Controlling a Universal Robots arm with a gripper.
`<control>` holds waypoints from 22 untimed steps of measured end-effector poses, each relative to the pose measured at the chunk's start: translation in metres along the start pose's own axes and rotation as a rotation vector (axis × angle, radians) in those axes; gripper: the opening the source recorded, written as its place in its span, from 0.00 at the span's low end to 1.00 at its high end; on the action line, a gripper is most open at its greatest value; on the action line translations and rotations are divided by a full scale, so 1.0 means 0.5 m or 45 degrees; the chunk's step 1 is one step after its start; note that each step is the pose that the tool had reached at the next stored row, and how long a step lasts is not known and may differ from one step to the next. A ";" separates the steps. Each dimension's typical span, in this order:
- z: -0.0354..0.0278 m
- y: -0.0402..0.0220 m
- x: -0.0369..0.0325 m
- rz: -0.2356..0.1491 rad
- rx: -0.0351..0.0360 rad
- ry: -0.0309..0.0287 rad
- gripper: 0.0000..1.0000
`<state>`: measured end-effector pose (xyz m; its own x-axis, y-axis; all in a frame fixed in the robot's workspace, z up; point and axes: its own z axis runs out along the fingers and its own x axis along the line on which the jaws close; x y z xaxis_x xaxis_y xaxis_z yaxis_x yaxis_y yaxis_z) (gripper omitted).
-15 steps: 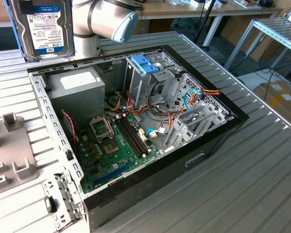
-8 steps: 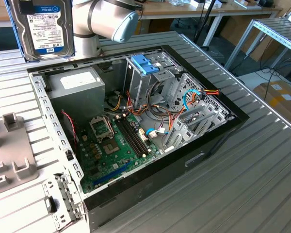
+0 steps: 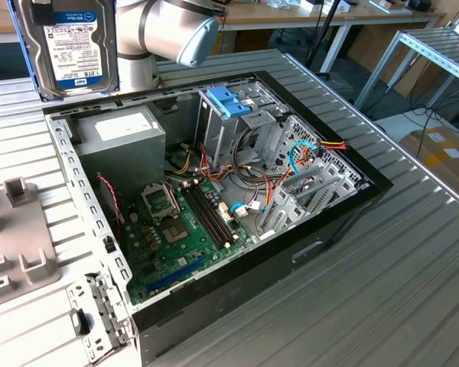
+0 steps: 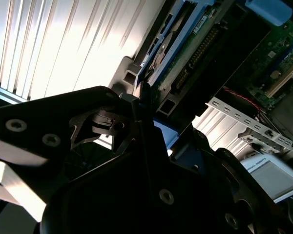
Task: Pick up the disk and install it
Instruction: 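Pick up the disk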
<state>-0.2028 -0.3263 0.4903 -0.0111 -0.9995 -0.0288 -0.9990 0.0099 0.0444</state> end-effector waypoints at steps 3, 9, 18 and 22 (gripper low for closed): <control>0.000 0.000 0.009 0.000 -0.0001 0.0001 0.37; -0.001 0.000 0.042 0.000 0.0000 0.0001 0.37; -0.001 -0.001 0.059 0.000 0.0000 0.0000 0.37; -0.001 -0.001 0.067 0.000 -0.0001 0.0001 0.37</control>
<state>-0.2028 -0.3598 0.4900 -0.0111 -0.9995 -0.0287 -0.9990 0.0098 0.0445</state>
